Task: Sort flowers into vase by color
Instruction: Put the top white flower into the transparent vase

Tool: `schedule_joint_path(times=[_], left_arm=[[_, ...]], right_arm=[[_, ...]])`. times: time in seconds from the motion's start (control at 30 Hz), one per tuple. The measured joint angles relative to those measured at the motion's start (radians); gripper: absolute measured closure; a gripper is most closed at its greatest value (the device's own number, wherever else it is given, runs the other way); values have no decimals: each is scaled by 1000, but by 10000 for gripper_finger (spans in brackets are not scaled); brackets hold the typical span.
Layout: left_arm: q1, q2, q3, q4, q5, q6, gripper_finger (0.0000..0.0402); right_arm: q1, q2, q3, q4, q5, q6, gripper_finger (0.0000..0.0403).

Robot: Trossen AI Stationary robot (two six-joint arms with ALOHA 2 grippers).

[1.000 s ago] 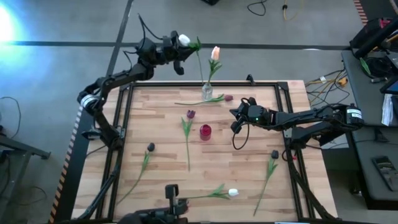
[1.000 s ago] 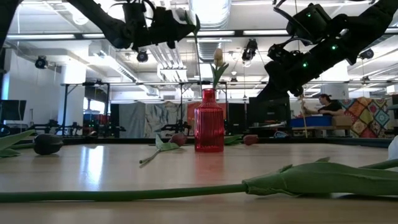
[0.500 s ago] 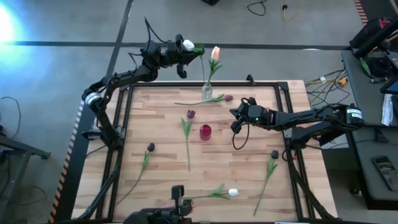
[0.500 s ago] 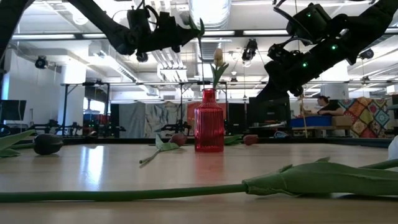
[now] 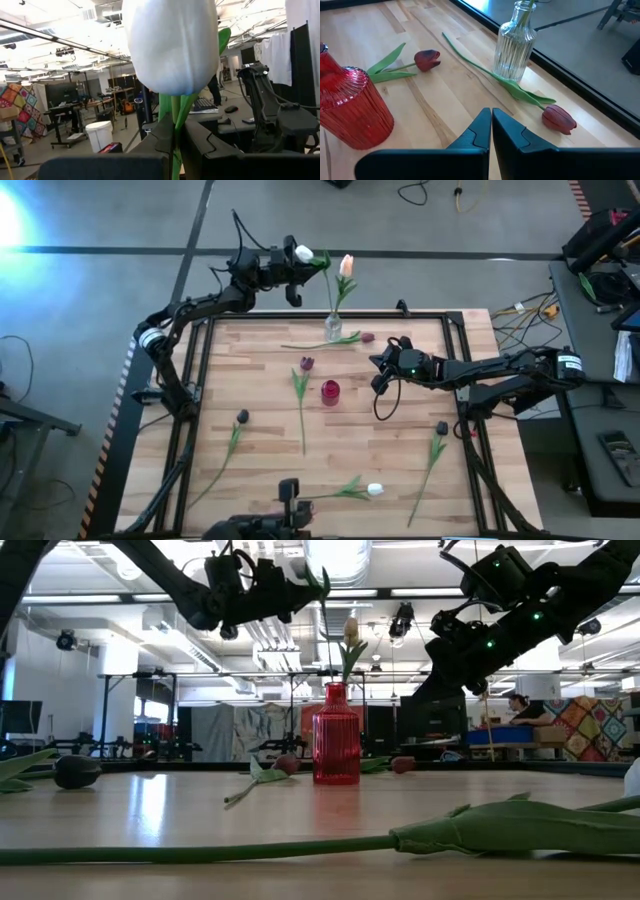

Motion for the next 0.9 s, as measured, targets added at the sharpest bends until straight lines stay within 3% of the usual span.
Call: schedule_joint_path(times=[0.47, 0.7, 0.9], left_arm=[[-1, 72, 0, -47, 5, 88, 401], [-1, 78, 0, -179, 5, 210, 399], [-1, 78, 0, -267, 5, 264, 367]], right_arm=[[0, 0, 0, 0, 0, -1, 394], [0, 0, 0, 0, 0, -1, 394], [0, 0, 0, 0, 0, -1, 394]])
